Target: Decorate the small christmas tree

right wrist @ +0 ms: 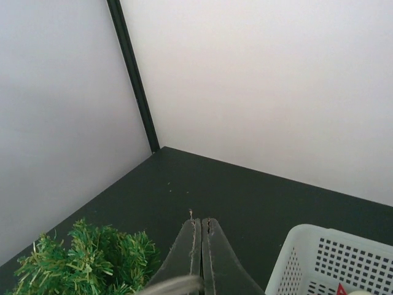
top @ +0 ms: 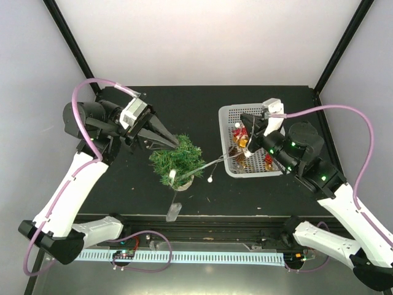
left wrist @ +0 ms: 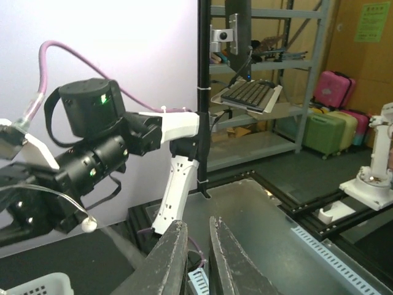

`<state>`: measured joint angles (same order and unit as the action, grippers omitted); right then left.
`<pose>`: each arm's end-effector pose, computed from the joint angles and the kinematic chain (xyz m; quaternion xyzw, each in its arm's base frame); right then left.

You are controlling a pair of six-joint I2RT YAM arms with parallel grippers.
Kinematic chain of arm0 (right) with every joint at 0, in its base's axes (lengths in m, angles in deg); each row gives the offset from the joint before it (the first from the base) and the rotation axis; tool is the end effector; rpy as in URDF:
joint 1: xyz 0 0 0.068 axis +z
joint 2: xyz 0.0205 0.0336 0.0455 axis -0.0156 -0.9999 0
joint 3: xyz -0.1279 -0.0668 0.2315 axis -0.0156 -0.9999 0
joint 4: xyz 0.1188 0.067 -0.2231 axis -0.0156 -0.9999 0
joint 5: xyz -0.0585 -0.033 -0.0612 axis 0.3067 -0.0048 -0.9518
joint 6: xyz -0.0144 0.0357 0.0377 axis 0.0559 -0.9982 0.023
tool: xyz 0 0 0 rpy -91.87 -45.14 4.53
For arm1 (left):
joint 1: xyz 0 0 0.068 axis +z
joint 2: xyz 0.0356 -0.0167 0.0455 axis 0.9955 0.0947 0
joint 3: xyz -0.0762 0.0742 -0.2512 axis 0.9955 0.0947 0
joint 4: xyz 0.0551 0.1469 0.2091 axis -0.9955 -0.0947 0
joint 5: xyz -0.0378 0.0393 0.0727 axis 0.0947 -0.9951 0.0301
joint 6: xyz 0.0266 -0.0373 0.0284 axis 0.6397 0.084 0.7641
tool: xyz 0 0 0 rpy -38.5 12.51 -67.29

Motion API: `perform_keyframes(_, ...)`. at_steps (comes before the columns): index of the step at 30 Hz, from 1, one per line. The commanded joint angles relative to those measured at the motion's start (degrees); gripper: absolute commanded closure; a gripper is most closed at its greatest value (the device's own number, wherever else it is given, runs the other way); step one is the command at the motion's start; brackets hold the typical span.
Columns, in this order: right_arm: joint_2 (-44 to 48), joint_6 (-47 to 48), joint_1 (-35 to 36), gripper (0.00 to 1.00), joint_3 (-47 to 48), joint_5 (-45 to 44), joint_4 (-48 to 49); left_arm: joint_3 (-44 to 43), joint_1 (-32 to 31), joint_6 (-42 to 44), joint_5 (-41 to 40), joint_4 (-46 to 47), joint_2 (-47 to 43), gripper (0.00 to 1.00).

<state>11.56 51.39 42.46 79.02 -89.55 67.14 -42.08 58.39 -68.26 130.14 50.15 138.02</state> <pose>0.1365 0.1179 0.4264 -0.1696 0.7139 0.2800 0.6190 0.1514 -0.1142 0.5262 0.6001 0.3740 -0.6003 0.3736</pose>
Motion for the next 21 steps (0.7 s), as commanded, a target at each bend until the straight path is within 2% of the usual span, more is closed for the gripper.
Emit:
perform_keyframes(1, -1.37, 2.48, 0.39, 0.99, 4.78, -1.63, -4.09, 2.11, 2.65, 2.30, 10.98, -0.51, -3.14, 0.88)
perform_keyframes(7, -4.70, 2.45, 0.81, 0.99, 10.04, 1.76, -7.12, 4.64, 6.91, 6.69, 10.94, -4.81, -5.86, 0.88)
perform_keyframes(12, -3.57, 1.51, 1.44, 0.99, 7.43, 1.82, -4.52, 7.55, 8.23, 9.77, 10.91, -7.17, -7.26, 0.88)
perform_keyframes(15, -4.21, 1.19, 1.58, 0.99, 9.21, 3.77, -5.44, 8.55, 8.24, 17.73, 10.66, -15.75, -7.50, 0.87)
perform_keyframes(17, -4.80, 0.93, 1.93, 0.99, 10.90, 5.08, -5.71, 10.12, 8.17, 21.51, 9.68, -19.63, -7.75, 0.82)
perform_keyframes(21, -6.96, 0.08, 3.28, 0.99, 16.24, 7.31, -7.28, 14.92, 7.53, 22.90, 6.58, -17.98, -8.70, 0.65)
